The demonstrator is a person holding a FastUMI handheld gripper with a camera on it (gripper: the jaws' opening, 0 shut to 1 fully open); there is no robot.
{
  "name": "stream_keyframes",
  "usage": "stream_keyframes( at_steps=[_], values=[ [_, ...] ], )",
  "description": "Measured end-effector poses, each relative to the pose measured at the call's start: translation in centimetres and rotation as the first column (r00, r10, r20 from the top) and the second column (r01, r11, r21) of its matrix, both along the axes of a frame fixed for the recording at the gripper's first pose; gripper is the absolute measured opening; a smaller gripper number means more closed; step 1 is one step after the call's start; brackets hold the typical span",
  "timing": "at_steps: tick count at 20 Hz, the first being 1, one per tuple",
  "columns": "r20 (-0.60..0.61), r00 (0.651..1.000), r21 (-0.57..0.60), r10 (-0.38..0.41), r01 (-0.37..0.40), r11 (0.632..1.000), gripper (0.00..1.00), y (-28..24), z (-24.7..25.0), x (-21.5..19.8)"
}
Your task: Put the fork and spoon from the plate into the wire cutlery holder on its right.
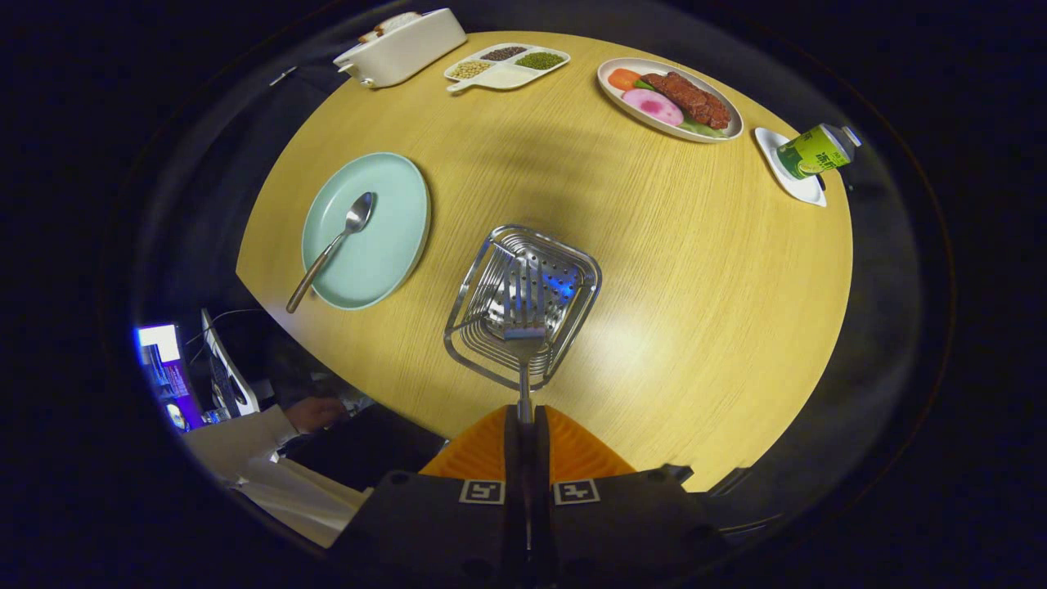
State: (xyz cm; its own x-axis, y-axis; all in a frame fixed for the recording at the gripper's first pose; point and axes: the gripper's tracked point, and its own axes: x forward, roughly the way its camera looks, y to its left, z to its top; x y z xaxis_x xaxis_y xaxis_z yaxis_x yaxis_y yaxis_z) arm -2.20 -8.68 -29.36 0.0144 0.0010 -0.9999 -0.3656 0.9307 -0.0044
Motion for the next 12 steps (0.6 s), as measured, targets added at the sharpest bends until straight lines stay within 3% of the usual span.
stream_keyframes(
  at_steps=[3,9,12],
  values=[
    [-0.064,0.997,-0.012,-0.036,0.035,0.999,0.07,-0.12,-0.48,-0.10],
    [-0.070,0.997,-0.024,-0.042,0.041,0.999,0.09,0.11,-1.08,0.61],
    [-0.059,0.997,-0.025,-0.046,0.044,0.999,0.19,0.00,-0.95,0.85]
  ],
)
